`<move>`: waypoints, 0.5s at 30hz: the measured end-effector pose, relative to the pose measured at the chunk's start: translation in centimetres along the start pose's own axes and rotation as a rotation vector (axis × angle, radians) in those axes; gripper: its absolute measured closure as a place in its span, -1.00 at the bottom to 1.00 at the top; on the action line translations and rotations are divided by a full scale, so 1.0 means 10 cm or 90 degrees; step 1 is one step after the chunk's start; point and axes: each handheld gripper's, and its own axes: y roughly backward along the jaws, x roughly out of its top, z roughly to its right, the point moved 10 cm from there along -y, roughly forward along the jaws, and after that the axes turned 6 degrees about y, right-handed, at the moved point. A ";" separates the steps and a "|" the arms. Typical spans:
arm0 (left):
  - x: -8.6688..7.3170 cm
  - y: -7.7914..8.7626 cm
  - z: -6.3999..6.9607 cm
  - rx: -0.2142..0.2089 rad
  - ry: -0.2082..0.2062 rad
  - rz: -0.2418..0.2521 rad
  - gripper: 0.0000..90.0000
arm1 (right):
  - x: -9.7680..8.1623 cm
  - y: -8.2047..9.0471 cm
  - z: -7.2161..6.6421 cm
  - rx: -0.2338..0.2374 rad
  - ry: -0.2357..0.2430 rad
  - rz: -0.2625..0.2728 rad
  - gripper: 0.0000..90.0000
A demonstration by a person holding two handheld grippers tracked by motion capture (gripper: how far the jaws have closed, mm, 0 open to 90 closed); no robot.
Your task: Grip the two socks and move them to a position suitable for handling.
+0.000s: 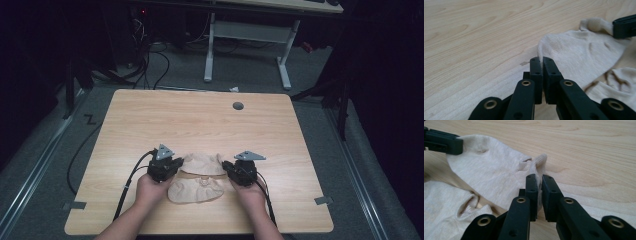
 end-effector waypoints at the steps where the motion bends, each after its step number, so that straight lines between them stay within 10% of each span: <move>1: 0.00 0.06 0.03 -0.004 -0.014 0.001 0.93 | 0.00 0.01 -0.01 0.001 -0.002 0.001 0.87; 15: -0.14 0.58 0.17 -0.021 0.018 0.022 0.92 | 0.10 0.17 -0.31 0.044 0.032 0.035 0.87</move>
